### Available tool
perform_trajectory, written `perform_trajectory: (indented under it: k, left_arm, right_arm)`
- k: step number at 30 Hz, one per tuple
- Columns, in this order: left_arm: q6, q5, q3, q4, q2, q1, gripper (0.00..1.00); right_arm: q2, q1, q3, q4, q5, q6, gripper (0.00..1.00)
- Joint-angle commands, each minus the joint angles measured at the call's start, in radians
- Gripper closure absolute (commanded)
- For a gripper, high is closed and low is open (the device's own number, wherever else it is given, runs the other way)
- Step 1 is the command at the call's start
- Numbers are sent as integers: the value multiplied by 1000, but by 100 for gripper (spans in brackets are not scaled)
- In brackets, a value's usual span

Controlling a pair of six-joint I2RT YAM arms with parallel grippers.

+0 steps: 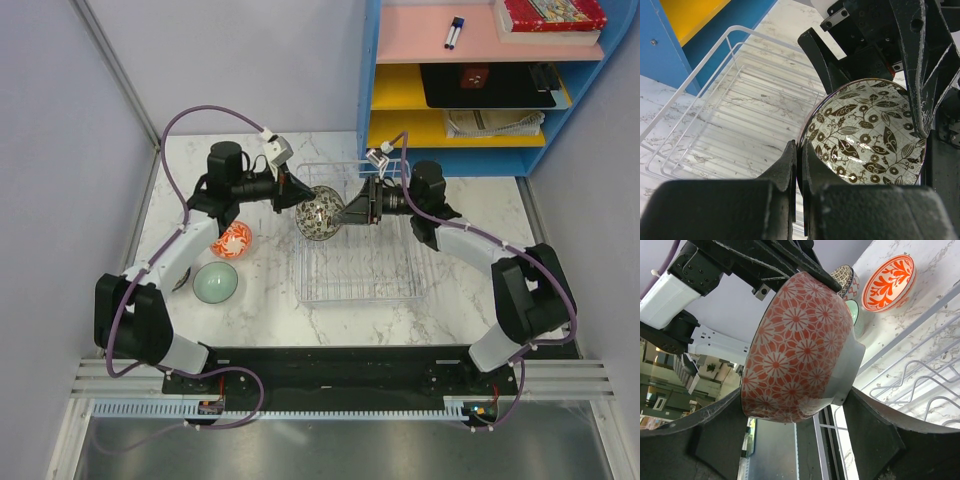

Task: Load the bowls into the dish rack

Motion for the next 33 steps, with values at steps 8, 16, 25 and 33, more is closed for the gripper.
perform_trajectory:
  k: [8, 16, 25, 33]
  left_arm:
    - [9, 3, -27, 87, -51, -13, 98]
    - [-4, 1, -16, 89, -34, -13, 98]
    - [4, -16, 8, 51, -14, -12, 64]
    - [-93, 81, 25, 64, -7, 103, 23]
  right_arm:
    - [39, -17, -34, 436, -2, 258, 28]
    - [36, -17, -42, 439, -2, 247, 62]
    - [0, -17, -8, 70, 80, 13, 100]
    - [-47, -23, 81, -266, 244, -290, 100]
